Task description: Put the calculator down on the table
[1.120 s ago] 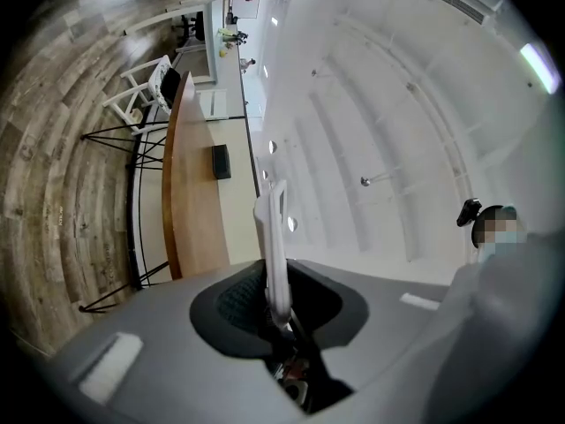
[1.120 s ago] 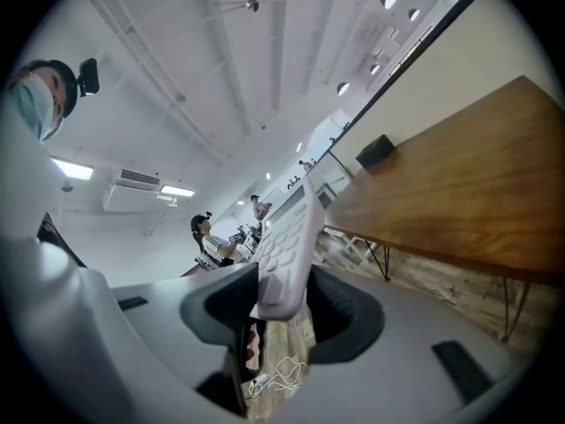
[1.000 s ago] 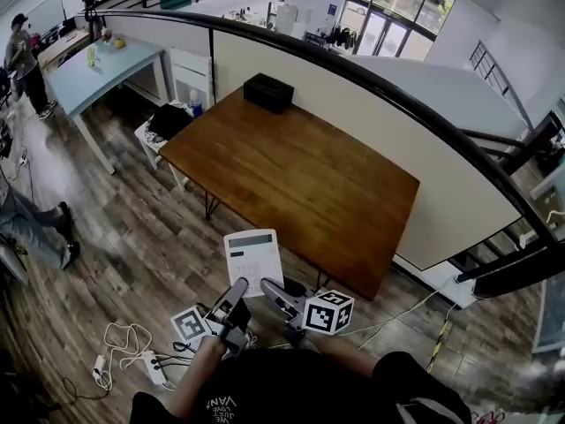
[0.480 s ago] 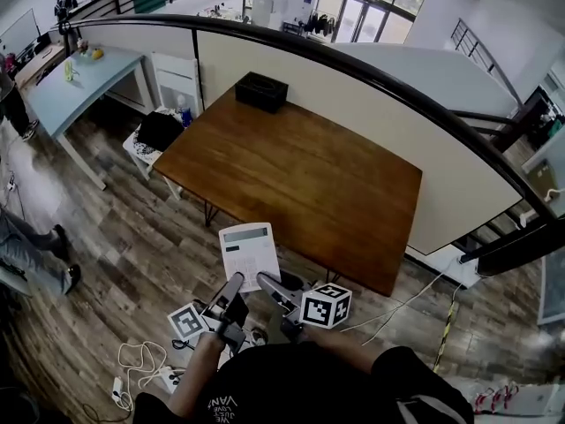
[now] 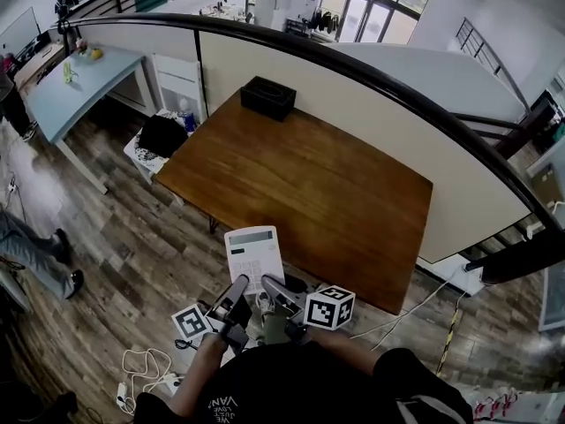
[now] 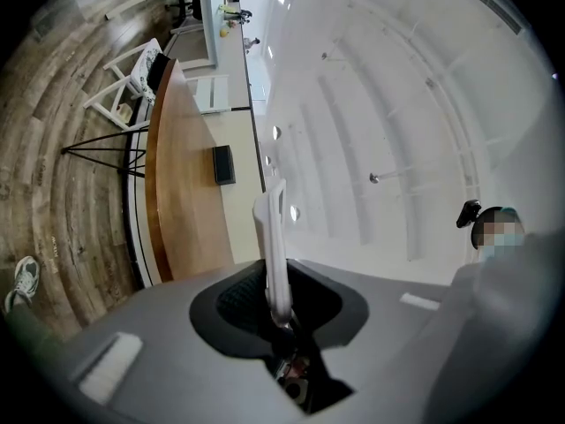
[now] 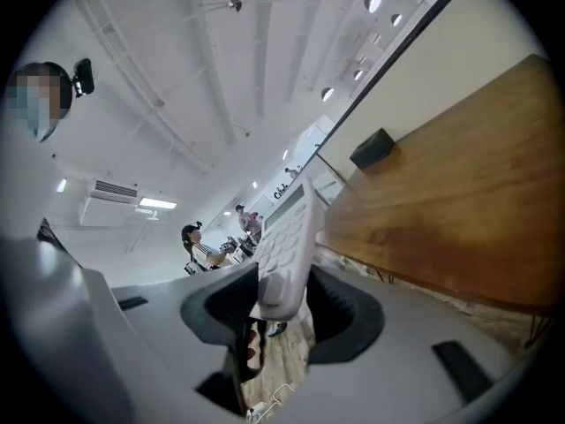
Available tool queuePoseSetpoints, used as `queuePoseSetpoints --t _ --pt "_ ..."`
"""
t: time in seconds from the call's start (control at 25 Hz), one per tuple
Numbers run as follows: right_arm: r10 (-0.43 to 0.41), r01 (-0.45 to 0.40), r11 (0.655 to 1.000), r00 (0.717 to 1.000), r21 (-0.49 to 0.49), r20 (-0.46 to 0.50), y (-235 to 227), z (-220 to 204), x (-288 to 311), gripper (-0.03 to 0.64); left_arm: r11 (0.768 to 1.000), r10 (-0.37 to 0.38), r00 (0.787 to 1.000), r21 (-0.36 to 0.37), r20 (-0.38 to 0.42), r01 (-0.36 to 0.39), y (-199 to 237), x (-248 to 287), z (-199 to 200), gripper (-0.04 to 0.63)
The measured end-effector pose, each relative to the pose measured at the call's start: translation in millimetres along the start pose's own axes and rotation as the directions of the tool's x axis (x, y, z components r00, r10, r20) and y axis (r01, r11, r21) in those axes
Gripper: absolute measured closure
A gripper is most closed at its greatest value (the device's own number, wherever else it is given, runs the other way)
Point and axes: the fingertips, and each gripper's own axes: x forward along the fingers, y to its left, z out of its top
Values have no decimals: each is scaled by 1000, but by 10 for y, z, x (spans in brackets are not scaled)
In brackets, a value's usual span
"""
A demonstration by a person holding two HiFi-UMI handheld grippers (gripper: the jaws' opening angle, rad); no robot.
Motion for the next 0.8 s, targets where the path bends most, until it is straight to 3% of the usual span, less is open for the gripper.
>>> queuePoseSetpoints --t 0.8 --pt "3 -3 999 1000 34 -6 -881 1080 929 448 999 29 999 22 -23 -28 456 1213 1070 541"
